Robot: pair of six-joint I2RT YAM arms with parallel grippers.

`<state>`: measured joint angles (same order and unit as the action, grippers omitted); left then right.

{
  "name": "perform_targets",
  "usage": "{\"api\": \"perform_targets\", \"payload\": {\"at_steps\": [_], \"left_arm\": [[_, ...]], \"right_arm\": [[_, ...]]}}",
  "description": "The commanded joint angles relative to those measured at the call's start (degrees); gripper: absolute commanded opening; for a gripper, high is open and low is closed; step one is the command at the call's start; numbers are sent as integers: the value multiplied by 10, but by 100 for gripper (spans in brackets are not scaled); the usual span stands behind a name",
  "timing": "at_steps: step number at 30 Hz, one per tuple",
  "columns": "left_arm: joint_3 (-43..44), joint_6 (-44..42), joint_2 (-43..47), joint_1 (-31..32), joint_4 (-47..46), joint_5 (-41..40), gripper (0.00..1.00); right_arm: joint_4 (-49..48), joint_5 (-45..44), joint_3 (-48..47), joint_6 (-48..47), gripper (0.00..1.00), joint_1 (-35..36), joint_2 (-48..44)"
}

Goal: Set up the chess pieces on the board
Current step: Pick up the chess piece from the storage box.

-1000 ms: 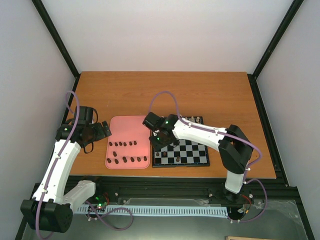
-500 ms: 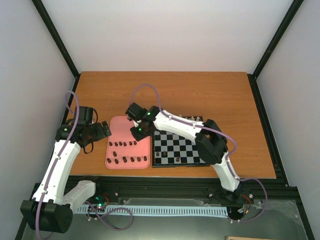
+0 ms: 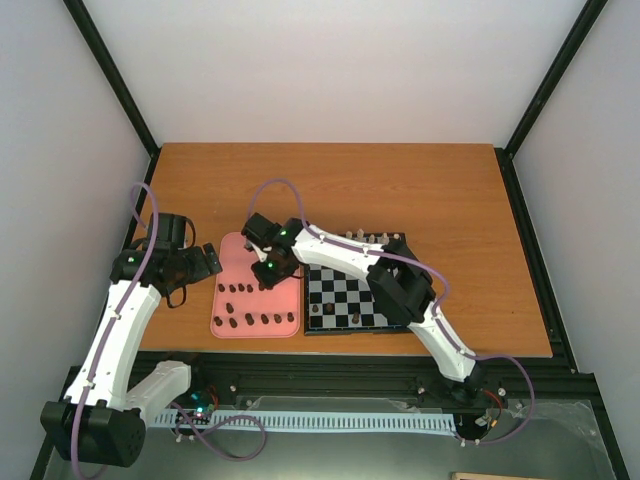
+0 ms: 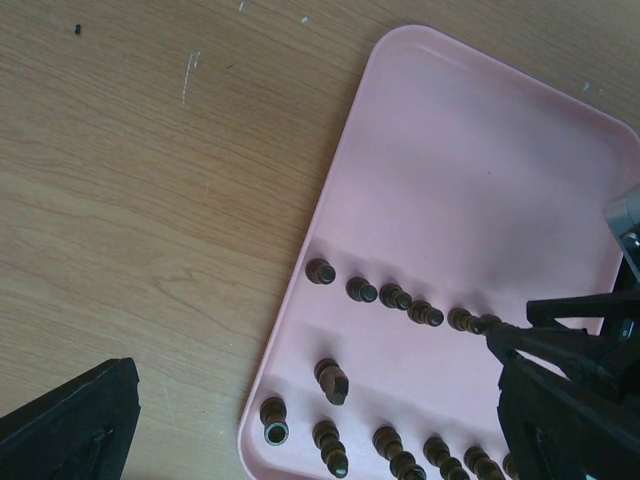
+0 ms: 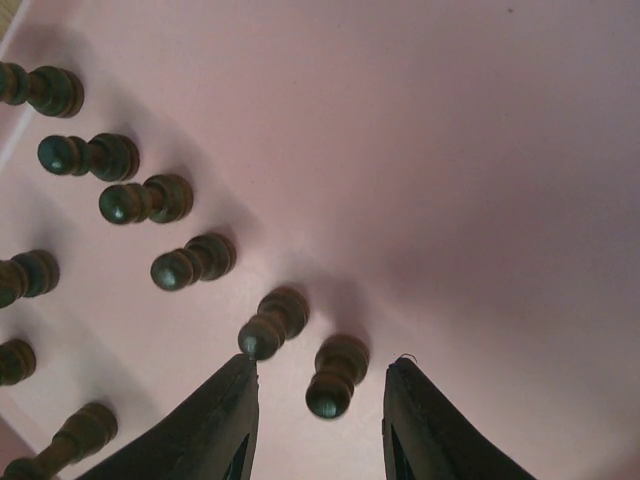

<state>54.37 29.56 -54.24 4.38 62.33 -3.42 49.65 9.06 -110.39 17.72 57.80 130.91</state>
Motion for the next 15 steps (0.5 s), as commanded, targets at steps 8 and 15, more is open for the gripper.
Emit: {"api": "perform_targets", "payload": {"at_steps": [8,15], "left_arm": [[19,-11,2,-4,10,-8,100],[16,-12,0,-4,8,-8,100]], "right_arm": [[13,-1,-46,-13,31,1,46],[20,-11,-43,-18,31,1,41]]}}
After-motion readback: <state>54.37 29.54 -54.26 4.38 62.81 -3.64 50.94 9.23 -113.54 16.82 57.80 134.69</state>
